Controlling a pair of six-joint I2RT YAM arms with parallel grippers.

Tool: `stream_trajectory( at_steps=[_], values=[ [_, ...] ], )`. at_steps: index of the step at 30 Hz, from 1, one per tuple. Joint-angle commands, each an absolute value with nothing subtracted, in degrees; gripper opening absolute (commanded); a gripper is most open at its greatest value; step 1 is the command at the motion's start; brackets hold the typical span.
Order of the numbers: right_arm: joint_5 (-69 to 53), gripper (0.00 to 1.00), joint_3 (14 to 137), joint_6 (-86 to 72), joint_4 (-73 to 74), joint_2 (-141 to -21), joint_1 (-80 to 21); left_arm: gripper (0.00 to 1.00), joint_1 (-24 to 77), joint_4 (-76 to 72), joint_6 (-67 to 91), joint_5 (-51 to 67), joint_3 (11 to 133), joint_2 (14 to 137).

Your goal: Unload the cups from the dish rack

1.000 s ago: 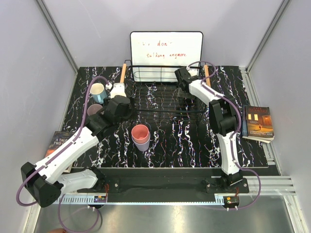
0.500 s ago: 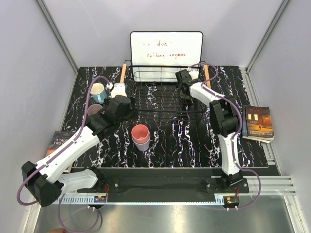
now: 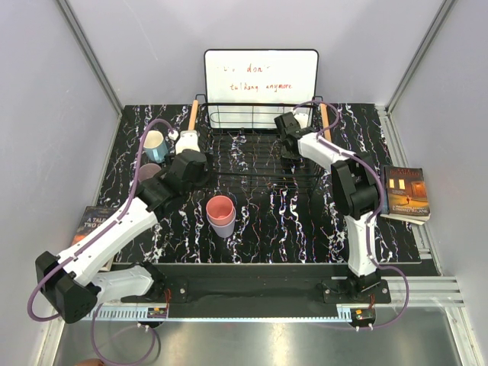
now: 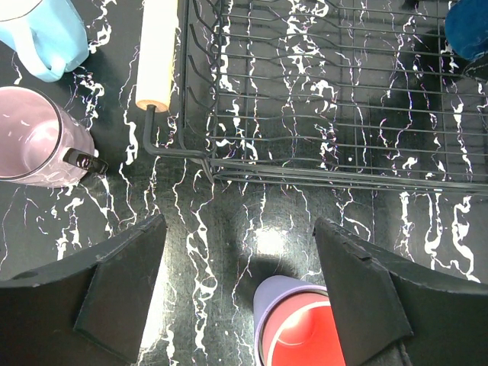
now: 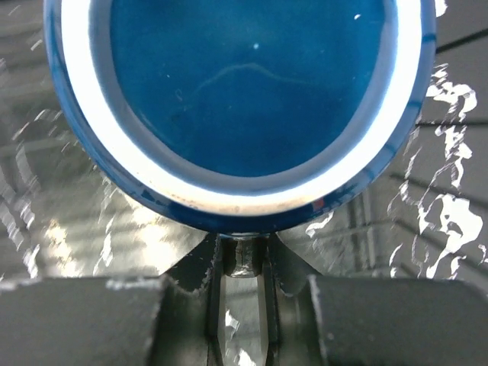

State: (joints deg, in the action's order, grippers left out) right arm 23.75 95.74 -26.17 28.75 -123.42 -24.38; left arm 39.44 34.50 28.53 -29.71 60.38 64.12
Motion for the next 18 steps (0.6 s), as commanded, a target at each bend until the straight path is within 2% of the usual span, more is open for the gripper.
stream_trajectory(
  at_steps=[1, 9, 18],
  values=[
    [24.2, 0.0, 96.3, -23.6, 24.2, -115.4, -27.9, 0.84, 39.6, 31.8, 28.7, -29.0, 60.6, 64.5],
    [24.0, 0.0, 96.6, -22.9, 24.1, -110.3, -28.8, 0.84, 39.6, 31.8, 27.6, -31.0, 61.2, 64.2],
    [13.4, 0.0, 90.7, -25.3, 18.6, -101.3, -28.7, 0.84, 39.5, 30.2, 29.2, -28.7, 61.6, 64.8]
  ],
)
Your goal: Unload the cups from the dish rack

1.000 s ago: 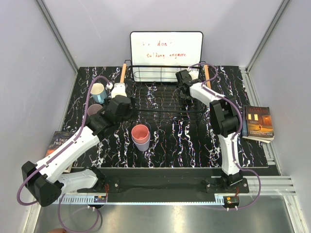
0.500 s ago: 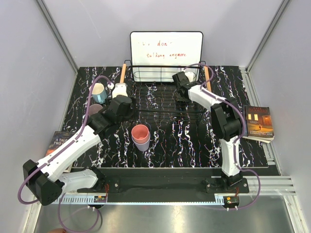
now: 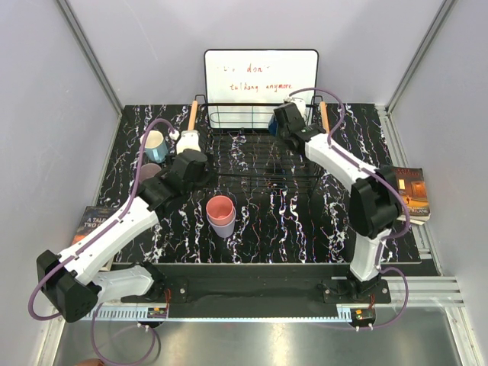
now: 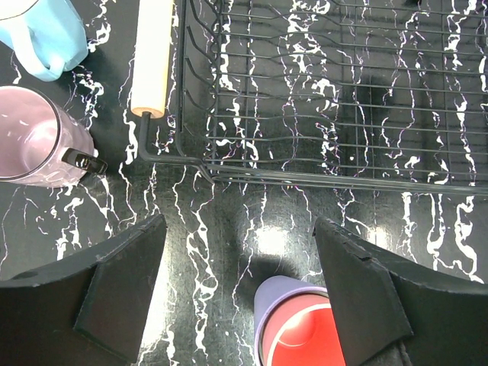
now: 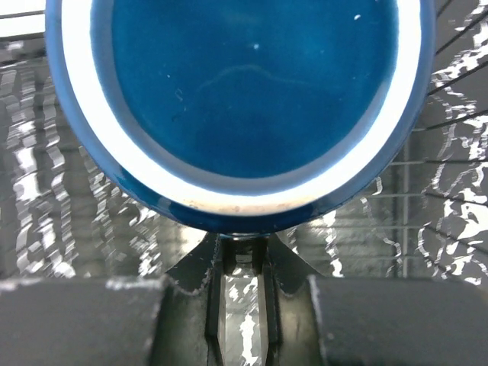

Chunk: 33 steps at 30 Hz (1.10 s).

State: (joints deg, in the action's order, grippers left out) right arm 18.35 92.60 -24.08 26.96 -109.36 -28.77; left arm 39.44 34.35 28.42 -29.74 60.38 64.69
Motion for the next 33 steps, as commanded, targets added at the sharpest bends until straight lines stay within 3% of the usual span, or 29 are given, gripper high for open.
stream_trajectory(
  at_steps=[1, 11, 19, 26, 33],
  values=[
    [10.4, 0.0, 88.7, -25.4, 17.7, -99.4, -28.8, 0.84, 39.5, 29.6, 29.3, -28.5, 61.4, 64.5],
    [-10.9, 0.0, 70.7, -32.1, -2.6, -85.1, -28.2, 0.85, 37.1, 16.8, 32.2, -18.4, 58.1, 60.7],
    [-25.8, 0.0, 53.5, -46.5, -26.4, -76.1, -21.9, 0.85, 29.8, -6.6, 40.7, -3.8, 48.2, 56.3],
    [-35.5, 0.0, 44.4, -59.5, -47.9, -74.4, -19.4, 0.84, 25.6, -27.8, 51.7, 12.5, 41.8, 61.7],
    [-41.0, 0.0, 41.8, -63.7, -56.0, -74.1, -19.1, 0.82, 25.2, -40.4, 55.4, 19.0, 44.1, 68.9]
  ],
)
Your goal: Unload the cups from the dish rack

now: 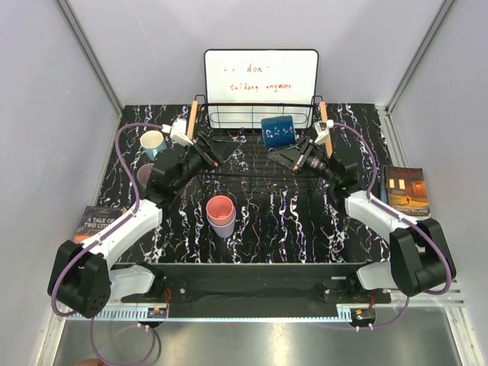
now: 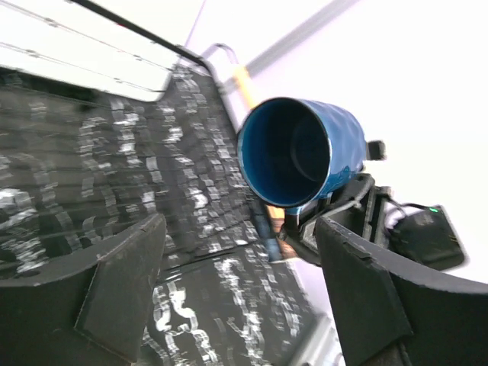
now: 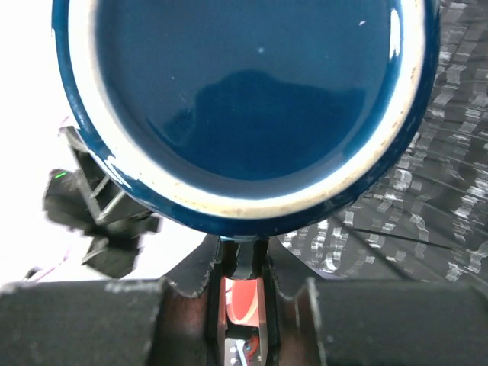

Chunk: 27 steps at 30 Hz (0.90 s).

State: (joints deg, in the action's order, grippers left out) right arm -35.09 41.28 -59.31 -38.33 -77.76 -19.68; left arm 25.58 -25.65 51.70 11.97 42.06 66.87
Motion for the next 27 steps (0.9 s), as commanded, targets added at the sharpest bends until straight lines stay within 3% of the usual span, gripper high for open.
stream_trajectory(
  at_steps=[1, 8, 27],
  values=[
    [-41.7, 0.0, 41.7, -65.8, -57.6, -74.6, -19.0, 0.82, 25.2, -41.5, 55.6, 19.5, 44.9, 69.4],
    [-44.2, 0.0, 39.1, -70.7, -65.6, -76.5, -19.0, 0.78, 25.0, -51.1, 59.9, 21.9, 46.4, 72.3],
    [-43.6, 0.0, 38.8, -65.9, -58.7, -75.1, -20.2, 0.78, 32.0, -42.7, 53.7, 20.6, 53.3, 76.2]
  ],
)
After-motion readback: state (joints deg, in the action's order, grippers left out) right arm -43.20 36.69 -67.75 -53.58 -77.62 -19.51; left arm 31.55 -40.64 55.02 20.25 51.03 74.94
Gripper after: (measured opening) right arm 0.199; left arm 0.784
